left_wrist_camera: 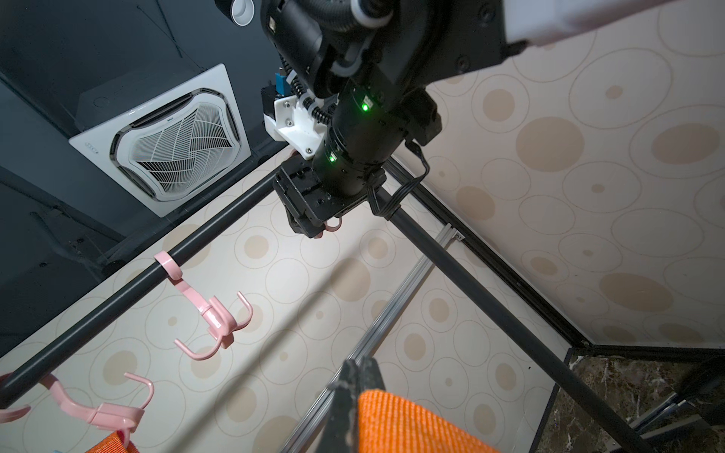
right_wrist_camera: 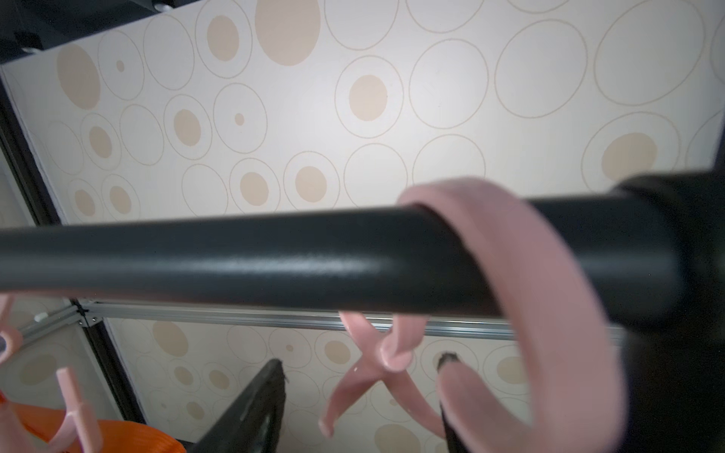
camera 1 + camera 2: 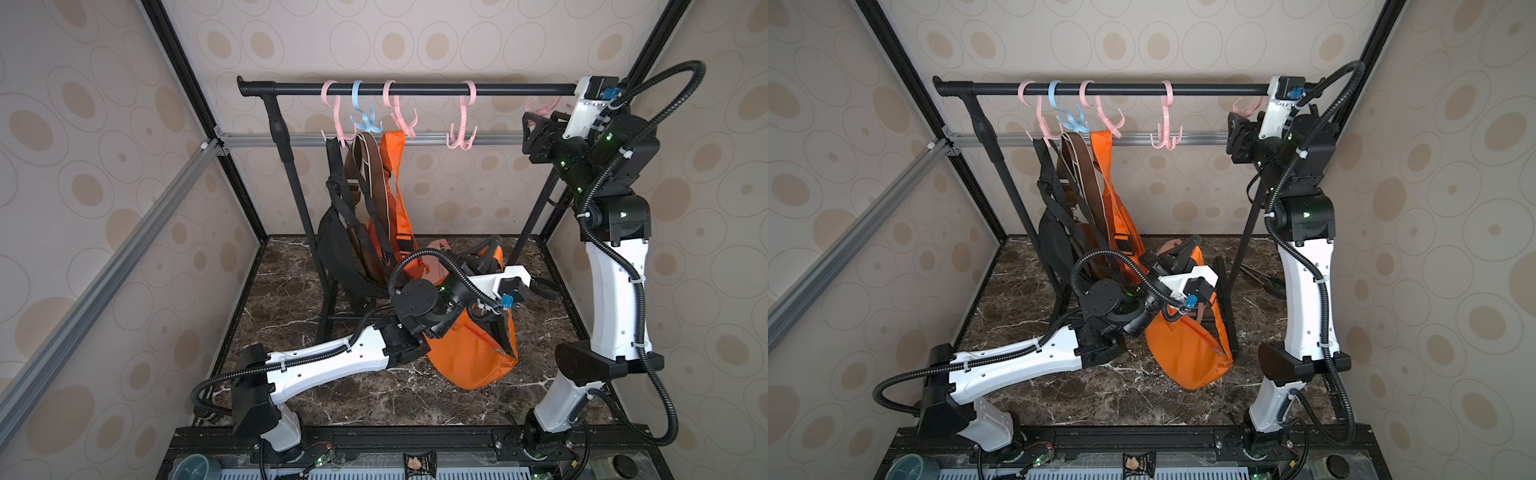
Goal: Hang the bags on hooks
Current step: Adjust the hook on the clothesline.
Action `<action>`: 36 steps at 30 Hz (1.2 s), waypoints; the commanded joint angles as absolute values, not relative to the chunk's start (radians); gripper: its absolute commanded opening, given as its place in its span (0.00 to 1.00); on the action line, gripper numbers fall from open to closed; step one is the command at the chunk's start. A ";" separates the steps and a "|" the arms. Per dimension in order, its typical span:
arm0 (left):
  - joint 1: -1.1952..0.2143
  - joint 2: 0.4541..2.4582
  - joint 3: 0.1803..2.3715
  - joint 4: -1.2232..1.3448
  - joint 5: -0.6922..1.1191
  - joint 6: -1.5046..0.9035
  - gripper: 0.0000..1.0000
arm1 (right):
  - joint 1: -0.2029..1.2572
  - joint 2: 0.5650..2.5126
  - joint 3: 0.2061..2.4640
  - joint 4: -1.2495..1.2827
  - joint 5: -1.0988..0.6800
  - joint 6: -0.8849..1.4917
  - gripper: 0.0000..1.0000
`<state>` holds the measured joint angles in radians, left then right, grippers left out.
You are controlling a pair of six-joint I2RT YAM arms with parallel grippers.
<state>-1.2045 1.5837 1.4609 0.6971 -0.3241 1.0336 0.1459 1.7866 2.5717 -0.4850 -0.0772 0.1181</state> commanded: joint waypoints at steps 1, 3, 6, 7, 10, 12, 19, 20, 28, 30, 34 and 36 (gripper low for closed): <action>-1.210 1.545 1.462 0.754 -0.328 1.050 0.00 | 0.137 1.803 2.588 -0.473 -0.140 0.144 0.59; -1.210 1.543 1.462 0.755 -0.328 1.051 0.00 | 0.137 1.810 2.585 -0.458 -0.203 0.181 0.58; -1.210 1.542 1.460 0.759 -0.328 1.050 0.00 | 0.141 1.820 2.585 -0.424 -0.319 0.265 0.57; -1.211 1.542 1.462 0.759 -0.327 1.048 0.00 | 0.145 1.823 2.585 -0.408 -0.351 0.291 0.57; -1.210 1.545 1.466 0.756 -0.328 1.052 0.00 | 0.176 1.826 2.589 -0.382 -0.391 0.321 0.58; -1.211 1.548 1.470 0.755 -0.328 1.052 0.00 | 0.205 1.823 2.598 -0.391 -0.396 0.308 0.60; -1.195 1.592 1.550 0.711 -0.306 1.048 0.00 | 0.262 1.728 2.492 -0.449 -0.312 0.246 0.70; -1.192 1.602 1.572 0.700 -0.303 1.044 0.00 | 0.270 1.706 2.465 -0.453 -0.294 0.226 0.70; -1.135 1.703 1.828 0.501 -0.249 0.959 0.00 | 0.273 1.471 2.202 -0.426 -0.217 0.139 0.74; -1.120 1.719 1.867 0.459 -0.244 0.954 0.00 | 0.273 1.401 2.138 -0.400 -0.215 0.125 0.75; -1.075 1.808 2.049 0.307 -0.249 0.917 0.00 | 0.273 1.280 2.056 -0.372 -0.252 0.105 0.75; -1.058 1.873 2.175 0.218 -0.249 0.905 0.00 | 0.273 1.230 2.021 -0.357 -0.270 0.103 0.75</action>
<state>-1.0870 1.8217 2.0464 0.3550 -0.2588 0.9436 0.2691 1.2846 2.0514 -0.4080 -0.2405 0.1322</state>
